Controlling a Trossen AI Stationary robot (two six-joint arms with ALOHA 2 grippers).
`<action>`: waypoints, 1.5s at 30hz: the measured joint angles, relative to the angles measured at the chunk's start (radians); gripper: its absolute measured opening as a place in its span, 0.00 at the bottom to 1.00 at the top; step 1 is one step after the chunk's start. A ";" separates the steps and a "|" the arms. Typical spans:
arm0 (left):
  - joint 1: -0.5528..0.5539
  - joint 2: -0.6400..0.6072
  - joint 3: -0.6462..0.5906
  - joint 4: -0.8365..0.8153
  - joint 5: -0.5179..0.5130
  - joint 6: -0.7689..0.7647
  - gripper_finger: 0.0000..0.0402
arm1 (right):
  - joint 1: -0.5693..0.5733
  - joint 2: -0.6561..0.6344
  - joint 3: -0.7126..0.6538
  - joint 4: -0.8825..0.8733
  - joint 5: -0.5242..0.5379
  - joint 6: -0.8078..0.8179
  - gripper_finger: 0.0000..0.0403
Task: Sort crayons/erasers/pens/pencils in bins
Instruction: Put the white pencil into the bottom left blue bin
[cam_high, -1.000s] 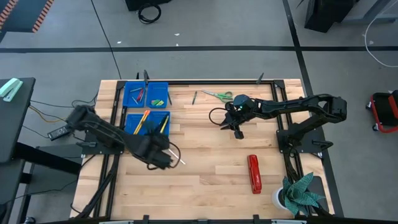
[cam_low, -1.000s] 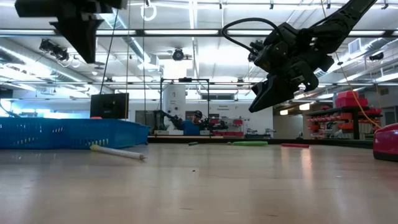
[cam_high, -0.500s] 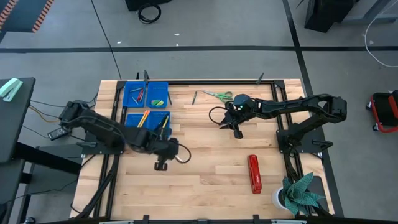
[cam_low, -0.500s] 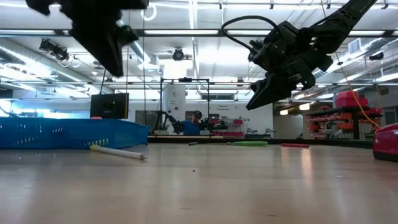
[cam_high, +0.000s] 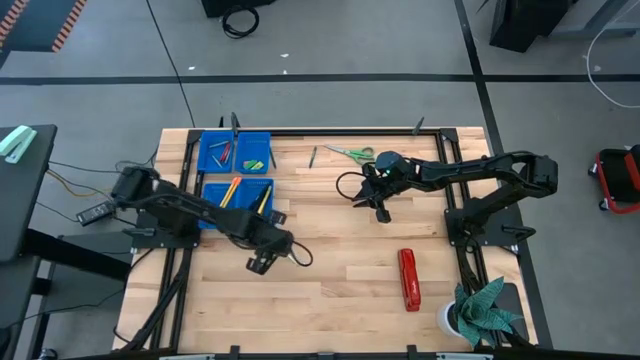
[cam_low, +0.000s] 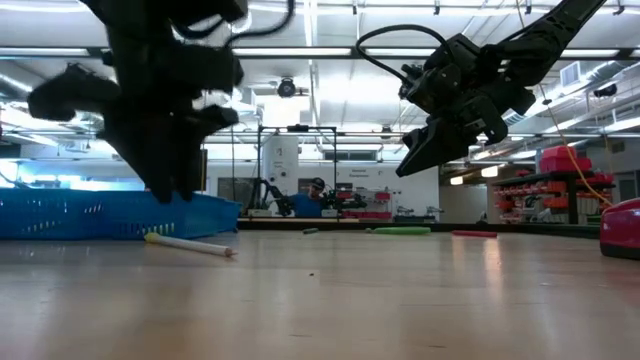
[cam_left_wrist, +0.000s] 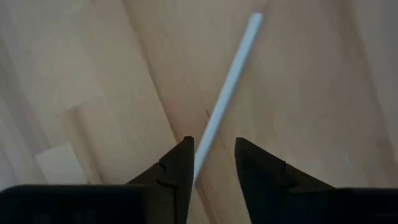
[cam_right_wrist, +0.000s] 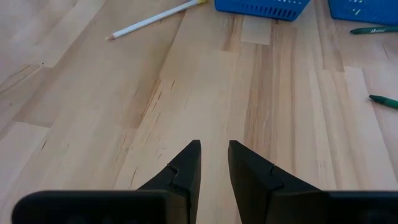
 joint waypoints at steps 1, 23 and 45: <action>0.002 0.025 0.015 -0.001 0.000 0.001 0.32 | 0.000 0.000 0.000 -0.001 0.000 0.000 0.22; 0.009 0.167 0.130 -0.081 0.053 0.095 0.21 | 0.000 0.000 0.000 -0.022 0.000 -0.007 0.22; 0.020 0.221 0.131 -0.073 0.046 0.132 0.20 | 0.000 0.000 0.000 -0.020 0.000 -0.006 0.22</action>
